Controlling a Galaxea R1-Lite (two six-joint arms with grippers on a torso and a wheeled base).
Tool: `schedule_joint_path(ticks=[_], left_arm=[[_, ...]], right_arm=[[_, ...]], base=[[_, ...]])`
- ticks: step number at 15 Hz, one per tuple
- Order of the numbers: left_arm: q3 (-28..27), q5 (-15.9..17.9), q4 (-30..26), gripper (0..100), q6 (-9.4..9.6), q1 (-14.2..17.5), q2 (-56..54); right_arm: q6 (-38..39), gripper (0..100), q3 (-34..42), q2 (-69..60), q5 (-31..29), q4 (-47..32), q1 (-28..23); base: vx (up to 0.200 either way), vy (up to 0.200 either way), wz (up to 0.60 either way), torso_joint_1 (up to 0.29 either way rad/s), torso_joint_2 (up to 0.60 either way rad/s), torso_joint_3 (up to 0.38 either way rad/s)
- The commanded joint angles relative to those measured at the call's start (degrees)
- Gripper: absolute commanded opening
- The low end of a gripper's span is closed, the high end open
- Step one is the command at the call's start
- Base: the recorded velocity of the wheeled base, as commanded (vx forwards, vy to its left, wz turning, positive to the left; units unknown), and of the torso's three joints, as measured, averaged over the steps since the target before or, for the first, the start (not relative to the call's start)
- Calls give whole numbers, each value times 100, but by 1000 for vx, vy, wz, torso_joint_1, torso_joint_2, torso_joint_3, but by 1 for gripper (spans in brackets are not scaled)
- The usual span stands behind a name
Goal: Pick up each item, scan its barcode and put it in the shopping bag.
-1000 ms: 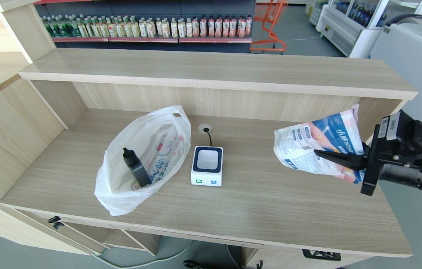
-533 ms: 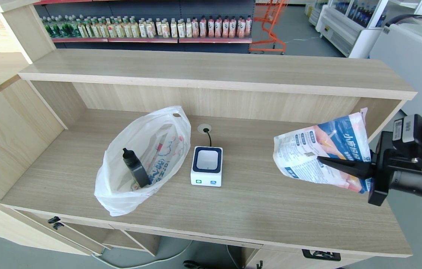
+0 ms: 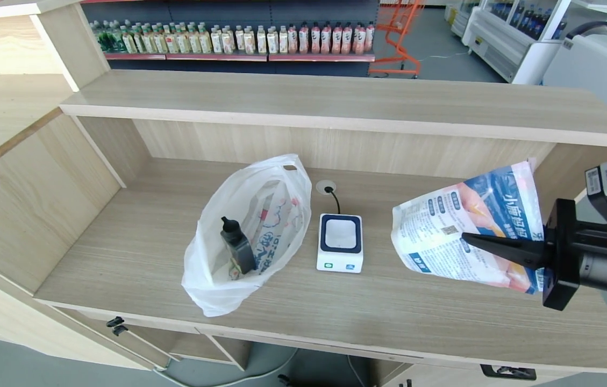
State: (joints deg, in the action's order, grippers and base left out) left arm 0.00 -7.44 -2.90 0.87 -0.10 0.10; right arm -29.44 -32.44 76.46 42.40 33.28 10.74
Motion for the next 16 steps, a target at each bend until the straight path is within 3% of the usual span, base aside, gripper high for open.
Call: schedule_joint_path(ticks=[1,7,12,16], left_arm=[[0,-3,0,100,1,1,-1],[0,-3,0,100,19,1,-1],[0,-3,0,100,-16,1,-1],[0,-3,0,100,-7,1,-1]], right_arm=[[0,0,45,-43,-4,3,-46],[26,0,387,9,23,161,-169],[79,0,352,378,172,240,-169],[61,0,36,1249,181,1023,-151]], base=[[0,200,0,7,7,2],[0,33,0,0,0,1],[160,0,0,-7,-1,1],[0,0,0,0,0,0]])
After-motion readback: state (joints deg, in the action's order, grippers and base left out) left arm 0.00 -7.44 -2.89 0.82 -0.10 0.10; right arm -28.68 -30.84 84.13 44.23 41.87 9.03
